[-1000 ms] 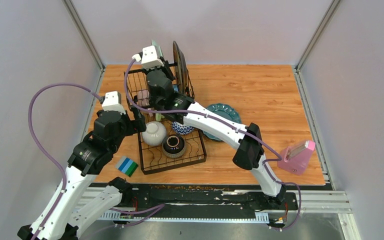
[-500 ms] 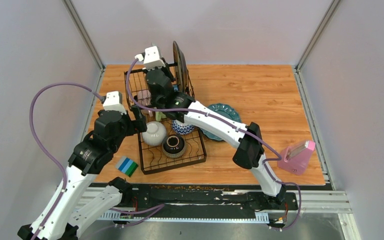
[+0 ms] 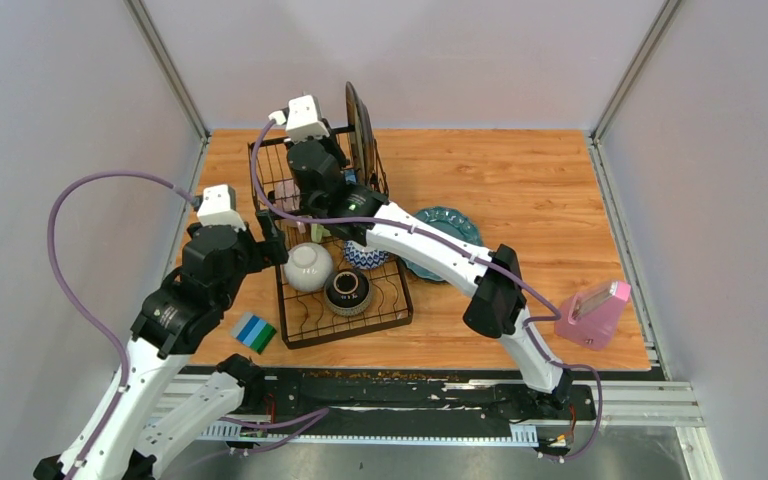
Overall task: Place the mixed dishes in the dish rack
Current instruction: Insert the plate into the dish rack.
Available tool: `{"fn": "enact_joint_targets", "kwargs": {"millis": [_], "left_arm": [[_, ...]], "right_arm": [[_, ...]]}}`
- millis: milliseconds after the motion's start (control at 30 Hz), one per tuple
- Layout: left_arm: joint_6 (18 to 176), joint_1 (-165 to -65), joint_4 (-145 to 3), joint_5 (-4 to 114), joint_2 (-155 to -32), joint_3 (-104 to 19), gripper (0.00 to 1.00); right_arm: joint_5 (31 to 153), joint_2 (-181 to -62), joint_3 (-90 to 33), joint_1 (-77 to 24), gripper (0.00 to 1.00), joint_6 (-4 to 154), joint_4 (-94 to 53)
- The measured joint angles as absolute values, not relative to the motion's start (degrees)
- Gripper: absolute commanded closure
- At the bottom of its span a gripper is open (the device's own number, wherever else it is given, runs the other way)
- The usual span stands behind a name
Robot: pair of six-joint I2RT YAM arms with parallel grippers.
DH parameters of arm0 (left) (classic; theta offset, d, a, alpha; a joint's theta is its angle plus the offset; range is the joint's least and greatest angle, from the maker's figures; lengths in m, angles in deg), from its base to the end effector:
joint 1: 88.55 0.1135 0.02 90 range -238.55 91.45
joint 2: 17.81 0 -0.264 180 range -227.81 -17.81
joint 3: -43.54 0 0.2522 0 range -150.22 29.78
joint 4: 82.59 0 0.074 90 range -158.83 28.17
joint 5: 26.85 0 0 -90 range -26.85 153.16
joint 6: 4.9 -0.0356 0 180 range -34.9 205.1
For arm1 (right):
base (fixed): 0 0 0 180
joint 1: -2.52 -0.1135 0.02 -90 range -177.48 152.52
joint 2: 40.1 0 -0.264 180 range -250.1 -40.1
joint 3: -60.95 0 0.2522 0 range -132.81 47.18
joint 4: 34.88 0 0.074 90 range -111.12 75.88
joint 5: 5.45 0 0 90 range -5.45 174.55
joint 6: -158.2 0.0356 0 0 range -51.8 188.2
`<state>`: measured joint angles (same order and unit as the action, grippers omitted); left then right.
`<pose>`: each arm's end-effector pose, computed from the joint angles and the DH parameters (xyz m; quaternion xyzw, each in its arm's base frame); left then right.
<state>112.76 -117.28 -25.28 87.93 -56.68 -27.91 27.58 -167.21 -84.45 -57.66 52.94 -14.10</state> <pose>0.1155 -0.0463 0.3705 -0.1080 0.8236 -0.0896 0.5496 0.2805 0.4294 0.3991 -0.1275 0.7040 -0.0861 0.6934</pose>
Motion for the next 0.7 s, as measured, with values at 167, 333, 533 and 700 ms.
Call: {"fn": "enact_joint_targets", "kwargs": {"millis": [167, 333, 533, 700], "left_arm": [[112.82, -117.28, -23.57, 92.85, -53.31, -28.66, 0.0], [112.8, -117.28, -23.2, 96.37, -50.82, -30.19, 0.0], [112.82, -117.28, -23.16, 96.85, -50.97, -30.27, 0.0], [112.84, -117.28, -23.16, 96.67, -51.26, -30.27, 0.0]], "right_arm": [[27.34, -167.23, -84.69, -57.66, 0.94, 53.72, -13.79], [26.6, -167.34, -85.02, -57.66, 0.93, 54.84, -13.2], [26.1, -167.34, -85.02, -57.66, 0.88, 55.84, -13.03], [26.07, -167.34, -84.99, -57.66, 0.81, 56.19, -12.94]]}}
